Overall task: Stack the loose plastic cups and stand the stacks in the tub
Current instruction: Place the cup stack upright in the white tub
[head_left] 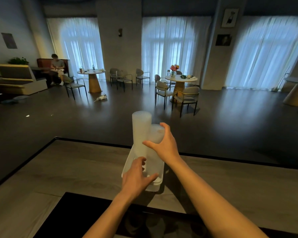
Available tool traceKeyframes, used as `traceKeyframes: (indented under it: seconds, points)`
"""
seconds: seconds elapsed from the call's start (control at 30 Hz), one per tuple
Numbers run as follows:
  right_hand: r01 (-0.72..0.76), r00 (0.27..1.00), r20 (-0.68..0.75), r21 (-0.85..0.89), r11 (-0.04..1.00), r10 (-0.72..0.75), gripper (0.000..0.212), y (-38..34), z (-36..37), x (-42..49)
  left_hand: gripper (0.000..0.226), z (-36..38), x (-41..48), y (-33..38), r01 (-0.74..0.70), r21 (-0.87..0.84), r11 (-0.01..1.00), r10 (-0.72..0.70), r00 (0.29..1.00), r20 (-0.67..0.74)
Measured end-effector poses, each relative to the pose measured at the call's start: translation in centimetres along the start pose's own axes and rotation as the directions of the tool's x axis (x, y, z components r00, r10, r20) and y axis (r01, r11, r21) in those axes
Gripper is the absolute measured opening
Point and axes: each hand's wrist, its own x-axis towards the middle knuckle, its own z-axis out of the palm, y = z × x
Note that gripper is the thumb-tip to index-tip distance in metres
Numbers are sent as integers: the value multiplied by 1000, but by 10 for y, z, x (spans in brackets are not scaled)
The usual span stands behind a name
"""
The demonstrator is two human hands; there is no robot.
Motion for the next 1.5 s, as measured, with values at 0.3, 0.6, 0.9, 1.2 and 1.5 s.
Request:
traceKeyframes:
  seconds: [0.3,0.6,0.9,1.2,1.5]
  points:
    - [-3,999,38,1,1000,3,101,1,-4,-2,76,-1,-3,0,-15,-44,999,15,1000,-16]
    - [-1,998,63,-28,1000,3,98,0,-11,-4,73,-18,25,5,90,-227,970,-137,971,-197]
    - [43,995,95,-23,999,-41,96,2,-9,-5,72,-21,54,-1,25,-97,995,-33,996,-88]
    - [44,993,107,-7,999,-43,95,8,-10,-3,44,-6,59,-11,52,86,995,-36,984,-176]
    - [42,995,89,7,999,-43,95,9,-7,-1,32,-3,57,-16,-6,201,980,25,996,-89]
